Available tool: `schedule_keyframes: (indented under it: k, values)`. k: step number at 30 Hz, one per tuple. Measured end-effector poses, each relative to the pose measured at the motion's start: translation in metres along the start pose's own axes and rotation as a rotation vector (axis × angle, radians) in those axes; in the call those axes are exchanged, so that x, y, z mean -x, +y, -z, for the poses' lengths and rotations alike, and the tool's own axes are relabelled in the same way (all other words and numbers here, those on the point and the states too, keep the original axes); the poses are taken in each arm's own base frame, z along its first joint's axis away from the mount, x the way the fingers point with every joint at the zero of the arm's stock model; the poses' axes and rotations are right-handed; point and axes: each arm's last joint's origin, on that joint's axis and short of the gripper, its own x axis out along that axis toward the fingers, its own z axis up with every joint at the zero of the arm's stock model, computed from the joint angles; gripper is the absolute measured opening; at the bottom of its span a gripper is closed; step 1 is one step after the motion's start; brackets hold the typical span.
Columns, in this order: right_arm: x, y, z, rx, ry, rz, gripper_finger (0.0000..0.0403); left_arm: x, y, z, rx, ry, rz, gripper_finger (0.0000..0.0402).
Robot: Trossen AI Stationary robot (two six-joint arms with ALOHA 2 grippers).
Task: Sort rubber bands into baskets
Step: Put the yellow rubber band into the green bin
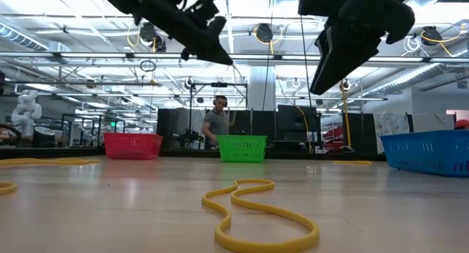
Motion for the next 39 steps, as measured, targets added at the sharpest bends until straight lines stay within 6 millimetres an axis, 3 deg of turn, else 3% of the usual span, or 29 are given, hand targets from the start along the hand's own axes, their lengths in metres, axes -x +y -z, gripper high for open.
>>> schedule_keyframes:
  k: [6,15,23,32,34,39]
  values:
    - [0.0,0.0,0.0,0.025,-0.002,0.0,0.0153,-0.021,0.023,0.015,0.028,0.065,-0.01,0.0]
    - [0.0,-0.001,0.0,0.023,-0.001,0.001,0.0153,-0.068,0.026,0.054,0.088,0.135,0.019,0.0]
    - [0.0,-0.001,0.0,0.038,0.0,0.001,0.0153,-0.076,0.026,0.066,0.085,0.177,0.008,0.0031]
    - [0.0,-0.001,0.0,0.039,0.0,0.001,0.0153,-0.055,0.02,0.052,0.064,0.203,0.038,0.0109]
    - [0.0,-0.001,0.0,0.038,0.0,0.001,0.0153,-0.041,0.019,0.047,0.066,0.252,0.064,0.0117]
    - [0.0,0.0,0.0,0.033,-0.001,0.0,0.0153,0.011,0.005,0.043,0.083,0.481,0.316,0.012]
